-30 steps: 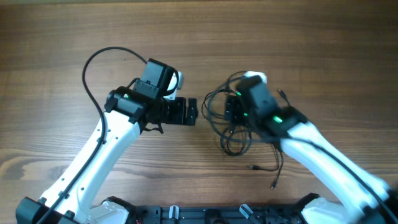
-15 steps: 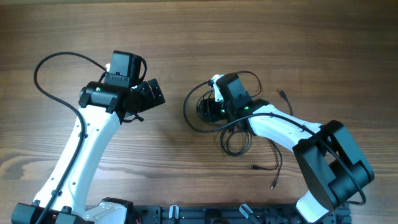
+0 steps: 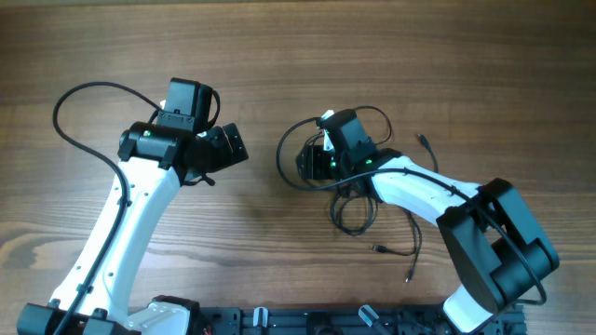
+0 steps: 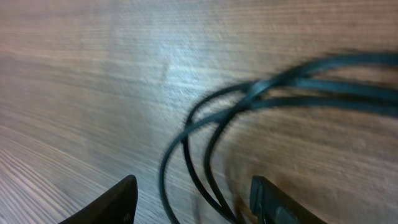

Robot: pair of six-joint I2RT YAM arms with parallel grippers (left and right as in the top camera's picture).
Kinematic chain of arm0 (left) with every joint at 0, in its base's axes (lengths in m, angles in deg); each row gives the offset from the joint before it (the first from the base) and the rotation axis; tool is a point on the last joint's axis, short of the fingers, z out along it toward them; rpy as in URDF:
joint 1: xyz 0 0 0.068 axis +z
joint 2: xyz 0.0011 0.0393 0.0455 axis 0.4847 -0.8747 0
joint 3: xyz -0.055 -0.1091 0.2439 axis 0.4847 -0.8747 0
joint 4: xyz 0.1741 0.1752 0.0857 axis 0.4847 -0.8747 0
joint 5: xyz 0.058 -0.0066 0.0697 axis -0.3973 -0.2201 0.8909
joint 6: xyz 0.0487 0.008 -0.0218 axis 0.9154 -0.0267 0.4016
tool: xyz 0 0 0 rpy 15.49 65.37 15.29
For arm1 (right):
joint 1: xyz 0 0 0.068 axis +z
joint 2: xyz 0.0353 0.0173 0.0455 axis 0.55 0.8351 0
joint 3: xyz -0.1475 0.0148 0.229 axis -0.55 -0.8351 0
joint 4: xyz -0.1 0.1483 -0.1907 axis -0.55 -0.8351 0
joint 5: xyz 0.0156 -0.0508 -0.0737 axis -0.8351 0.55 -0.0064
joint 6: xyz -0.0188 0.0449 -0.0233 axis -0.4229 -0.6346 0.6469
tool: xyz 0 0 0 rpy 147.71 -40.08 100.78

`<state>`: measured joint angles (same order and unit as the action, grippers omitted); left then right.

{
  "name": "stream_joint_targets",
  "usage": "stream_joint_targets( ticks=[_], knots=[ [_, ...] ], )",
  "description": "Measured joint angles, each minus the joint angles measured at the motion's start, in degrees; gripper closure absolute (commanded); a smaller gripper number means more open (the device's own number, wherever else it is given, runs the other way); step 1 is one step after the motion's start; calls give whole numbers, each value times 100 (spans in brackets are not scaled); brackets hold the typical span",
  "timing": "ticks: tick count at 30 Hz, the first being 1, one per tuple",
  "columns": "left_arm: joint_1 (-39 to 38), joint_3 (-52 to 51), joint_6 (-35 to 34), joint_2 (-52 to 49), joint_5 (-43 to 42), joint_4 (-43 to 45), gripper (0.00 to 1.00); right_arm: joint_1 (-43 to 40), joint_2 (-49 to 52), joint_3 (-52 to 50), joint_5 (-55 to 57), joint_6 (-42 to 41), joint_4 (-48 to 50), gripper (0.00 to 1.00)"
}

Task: Untangle cables

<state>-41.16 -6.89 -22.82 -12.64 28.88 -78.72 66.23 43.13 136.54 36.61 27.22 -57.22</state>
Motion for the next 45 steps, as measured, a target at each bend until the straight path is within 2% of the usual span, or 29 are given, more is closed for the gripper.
stream_joint_targets(
  ticks=[7,8,10,11,12,13,14,18,22,25,26,28,35,40,42,43,45],
  knots=[
    [0,0,0,0,-76,-4,0,0,345,2,4,-358,621,42],
    [0,0,0,0,-94,-2,0,0,437,13,-22,-409,763,47],
    [0,0,0,0,-96,-7,0,0,557,42,-44,-461,970,66],
    [0,0,0,0,-98,-7,0,0,612,55,-50,-490,1021,71],
    [0,0,0,0,-107,-9,0,0,669,68,-70,-527,1060,80],
    [0,0,0,0,-111,-26,0,0,708,70,-90,-516,1088,94],
    [0,0,0,0,-114,-48,0,0,730,70,-111,-522,1108,96],
    [0,0,0,0,-116,-122,0,0,785,105,-448,-531,955,96],
    [0,0,44,0,-131,-221,0,0,398,170,-662,-293,127,96],
    [0,0,66,0,-136,-264,0,0,-621,402,-763,-114,-334,96],
    [0,0,85,0,-140,-280,0,0,-1294,678,-789,-76,-323,96],
    [0,-2,107,0,-181,-339,0,0,-1923,1045,-809,-52,-271,96],
    [0,-2,330,0,-697,-369,0,0,-3624,1919,-817,48,31,96],
    [0,-2,581,0,-1029,-494,0,0,-3482,1941,-557,157,-1757,96],
    [0,-2,638,0,-1078,-549,0,0,-3237,1910,-120,157,-2918,89],
    [0,-2,667,0,-1104,-575,0,0,-3104,1880,140,160,-3386,72],
    [0,-2,706,0,-1137,-608,0,0,-2868,1853,704,192,-4201,13]
  ],
)
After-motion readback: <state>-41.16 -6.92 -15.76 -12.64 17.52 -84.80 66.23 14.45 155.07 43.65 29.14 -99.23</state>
